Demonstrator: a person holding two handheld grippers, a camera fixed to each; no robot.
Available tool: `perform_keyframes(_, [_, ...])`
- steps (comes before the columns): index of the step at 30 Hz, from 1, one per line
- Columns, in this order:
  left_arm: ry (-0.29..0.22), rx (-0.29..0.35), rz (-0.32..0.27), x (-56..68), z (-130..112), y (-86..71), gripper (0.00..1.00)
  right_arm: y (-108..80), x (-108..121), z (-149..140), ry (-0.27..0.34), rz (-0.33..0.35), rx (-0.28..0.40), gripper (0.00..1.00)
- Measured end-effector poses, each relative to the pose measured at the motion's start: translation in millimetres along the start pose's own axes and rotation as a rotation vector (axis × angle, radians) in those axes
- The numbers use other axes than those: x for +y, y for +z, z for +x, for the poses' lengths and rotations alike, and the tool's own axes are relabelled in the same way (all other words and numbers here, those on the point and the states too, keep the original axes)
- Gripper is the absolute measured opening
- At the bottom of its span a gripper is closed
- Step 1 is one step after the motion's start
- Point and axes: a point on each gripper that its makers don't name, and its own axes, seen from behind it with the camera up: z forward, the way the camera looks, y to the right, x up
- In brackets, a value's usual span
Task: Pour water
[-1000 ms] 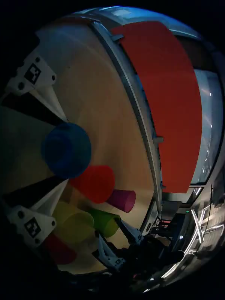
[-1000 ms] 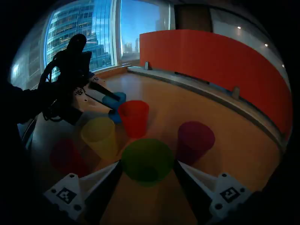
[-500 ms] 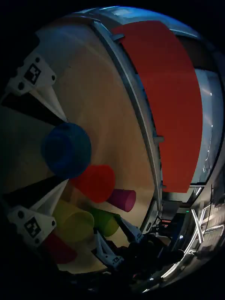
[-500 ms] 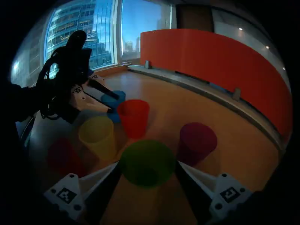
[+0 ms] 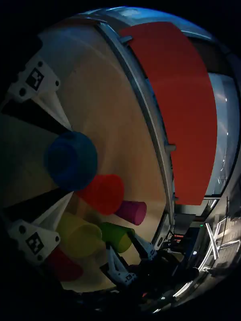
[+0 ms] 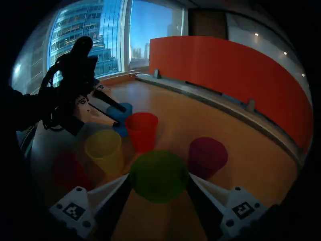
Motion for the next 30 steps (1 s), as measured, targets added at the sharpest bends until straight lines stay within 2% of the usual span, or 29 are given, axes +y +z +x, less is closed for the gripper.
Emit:
perform_keyframes(6, [0.003,0.013,0.005,2.1,5.5,-8.6,0.86,-11.7,0.6,11.5,0.012,-0.005,0.024,0.91])
perform_keyframes(12, [0.0,0.046,0.015,4.7,18.2,-24.5,0.86,-25.3,-1.1,23.0,0.016,-0.015,0.054,0.91])
perform_keyframes(21, [0.005,0.121,0.039,13.1,46.7,-62.2,0.86,-53.6,-10.4,48.3,0.001,-0.031,0.117,0.91])
perform_keyframes(30, [0.009,0.211,0.04,32.9,76.5,-106.9,0.86,-84.1,-28.1,77.3,-0.009,-0.029,0.19,0.91])
